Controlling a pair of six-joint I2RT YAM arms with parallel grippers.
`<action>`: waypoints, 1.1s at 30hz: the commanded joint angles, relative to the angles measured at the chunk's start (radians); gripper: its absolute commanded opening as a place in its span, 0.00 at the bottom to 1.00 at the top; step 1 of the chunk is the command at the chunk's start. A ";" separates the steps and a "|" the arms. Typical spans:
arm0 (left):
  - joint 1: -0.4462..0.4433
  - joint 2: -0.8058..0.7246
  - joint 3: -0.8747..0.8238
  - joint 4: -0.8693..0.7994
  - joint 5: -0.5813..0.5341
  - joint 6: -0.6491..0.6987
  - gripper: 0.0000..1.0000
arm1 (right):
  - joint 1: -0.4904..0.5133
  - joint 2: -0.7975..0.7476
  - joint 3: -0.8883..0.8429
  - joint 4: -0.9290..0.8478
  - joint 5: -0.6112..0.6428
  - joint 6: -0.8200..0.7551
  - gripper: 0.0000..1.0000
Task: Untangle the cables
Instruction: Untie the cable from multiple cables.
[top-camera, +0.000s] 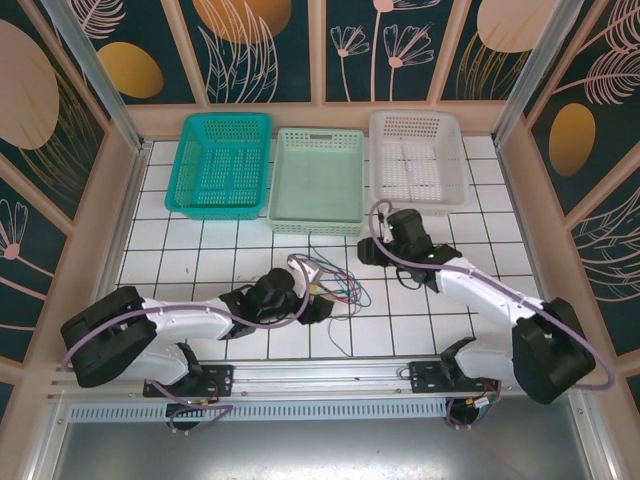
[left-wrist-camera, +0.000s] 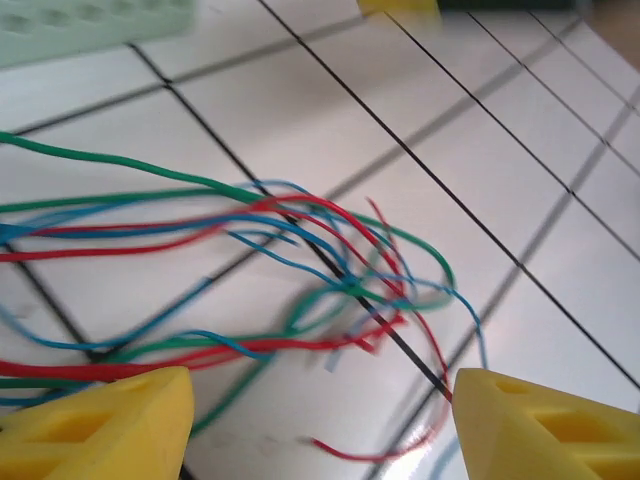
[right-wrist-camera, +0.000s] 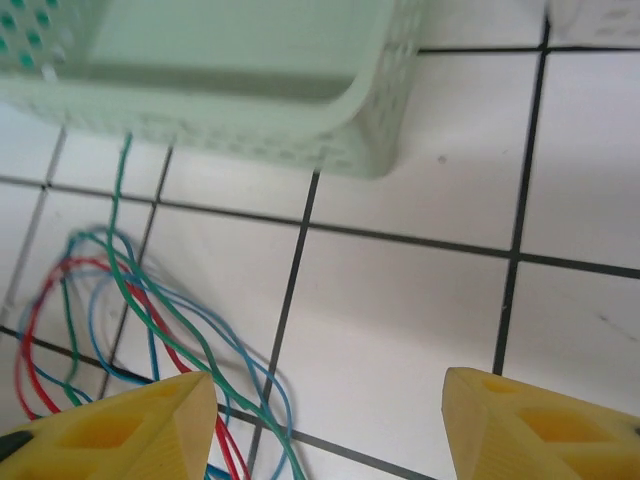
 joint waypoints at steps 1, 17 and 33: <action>-0.041 0.044 0.039 -0.059 0.050 0.089 0.69 | -0.036 -0.037 -0.021 0.007 -0.079 0.049 0.63; -0.086 0.375 0.285 -0.256 0.120 0.276 0.37 | -0.116 0.003 -0.076 0.046 -0.235 0.056 0.66; -0.082 0.051 0.314 -0.264 -0.076 0.230 0.01 | -0.006 0.028 -0.198 0.218 -0.252 0.102 0.68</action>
